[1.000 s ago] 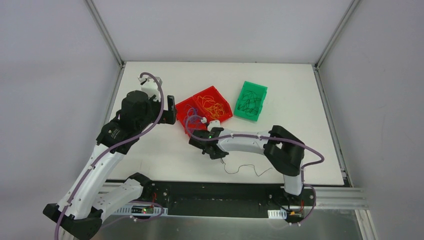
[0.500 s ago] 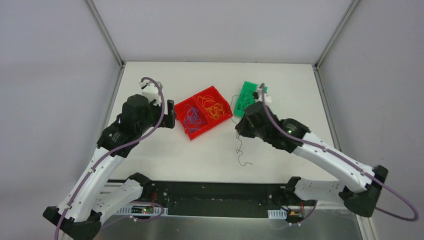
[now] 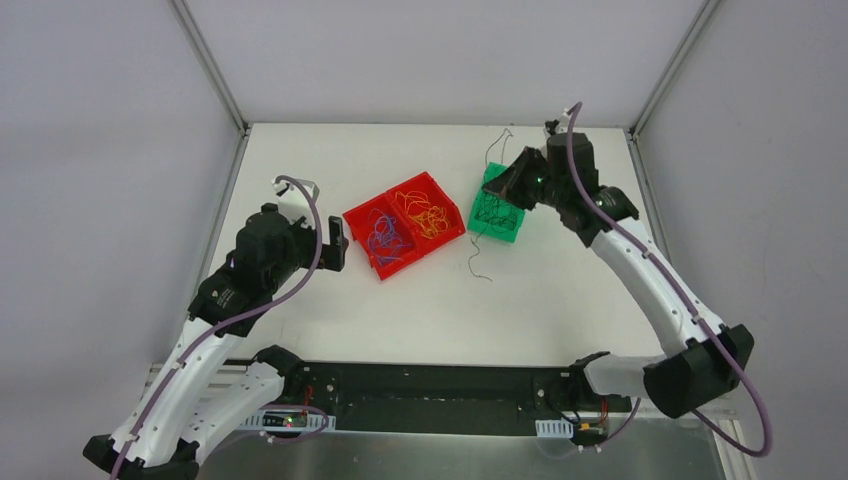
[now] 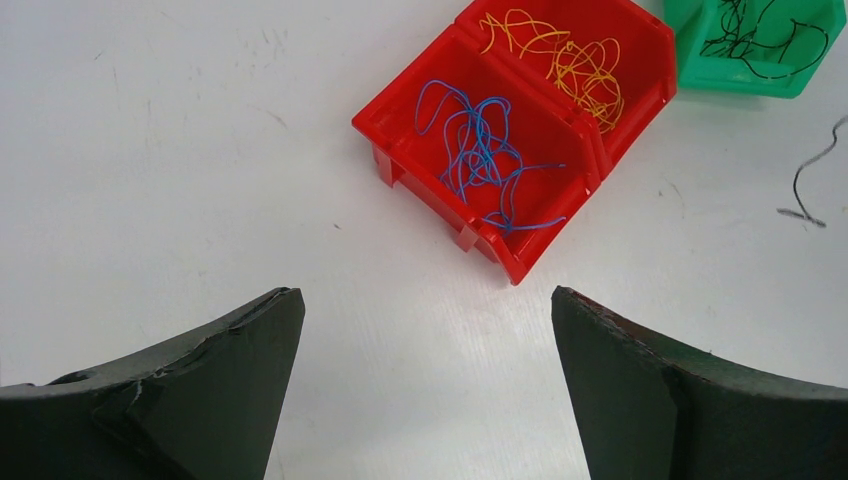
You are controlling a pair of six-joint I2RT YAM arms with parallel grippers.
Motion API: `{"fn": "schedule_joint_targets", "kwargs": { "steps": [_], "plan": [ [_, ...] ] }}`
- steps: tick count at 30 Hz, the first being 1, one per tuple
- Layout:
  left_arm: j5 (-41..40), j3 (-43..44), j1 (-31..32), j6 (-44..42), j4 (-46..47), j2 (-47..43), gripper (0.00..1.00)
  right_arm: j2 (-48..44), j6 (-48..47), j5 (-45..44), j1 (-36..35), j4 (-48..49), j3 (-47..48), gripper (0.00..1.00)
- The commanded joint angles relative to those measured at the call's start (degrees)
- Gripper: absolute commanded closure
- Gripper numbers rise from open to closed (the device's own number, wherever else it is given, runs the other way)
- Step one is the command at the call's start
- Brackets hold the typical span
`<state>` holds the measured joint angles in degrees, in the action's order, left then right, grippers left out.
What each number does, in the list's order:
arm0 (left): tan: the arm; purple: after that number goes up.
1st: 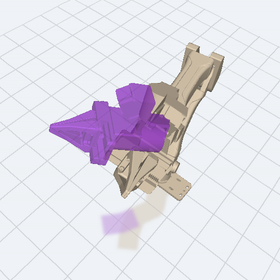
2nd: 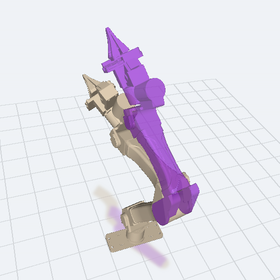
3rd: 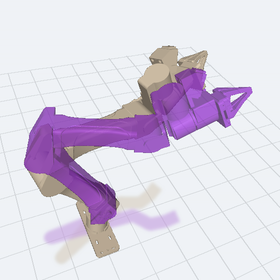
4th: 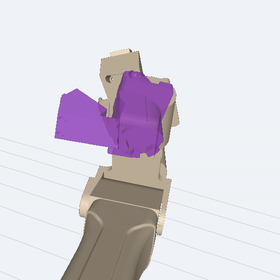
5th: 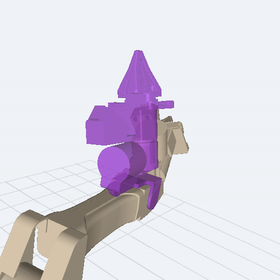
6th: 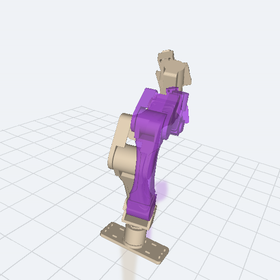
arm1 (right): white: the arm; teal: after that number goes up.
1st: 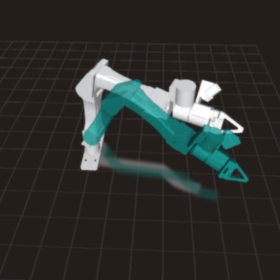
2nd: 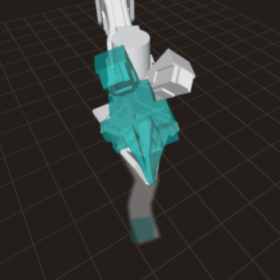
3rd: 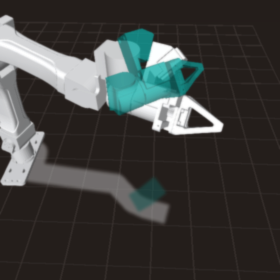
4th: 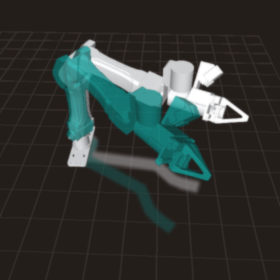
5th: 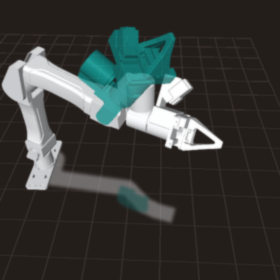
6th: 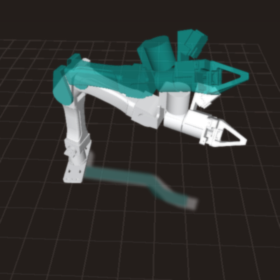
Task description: Untangle the cables
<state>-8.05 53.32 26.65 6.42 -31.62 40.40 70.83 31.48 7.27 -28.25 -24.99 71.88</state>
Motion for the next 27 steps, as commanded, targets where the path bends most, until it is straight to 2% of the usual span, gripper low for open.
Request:
{"fn": "schedule_joint_targets", "kwargs": {
  "steps": [1, 6, 12, 15, 22, 27],
  "plan": [
    [-0.72, -2.03, 0.33, -1.29, 3.23, -2.06, 0.01, 6.08, 2.3, 13.21, 7.19, 8.54, 8.81, 1.0],
    [-0.73, -3.07, 0.33, -1.38, 3.92, -2.33, 0.01, 14.05, 4.23, 17.62, 13.67, 9.63, 18.33, 1.0],
    [-0.97, -3.53, 0.33, -1.66, 4.28, -1.6, 0.01, 20.54, -1.72, 11.55, 17.4, 7.21, 24.29, 1.0],
    [-1.04, -3.67, 0.33, -1.75, 4.45, -1.58, 0.01, 22.38, -4.65, 8.05, 18.36, 8.2, 21.2, 1.0],
    [-1.02, -3.93, 0.33, -1.87, 4.76, -1.59, 0.01, 23.51, -10.95, -1.71, 17.55, 15.4, 5.54, 1.0],
    [-0.51, -3.93, 0.35, -1.79, 4.92, -1.2, 0.01, 26.53, -12.06, -3.68, 15.38, 15.85, 0.17, 1.0]
  ]
}}
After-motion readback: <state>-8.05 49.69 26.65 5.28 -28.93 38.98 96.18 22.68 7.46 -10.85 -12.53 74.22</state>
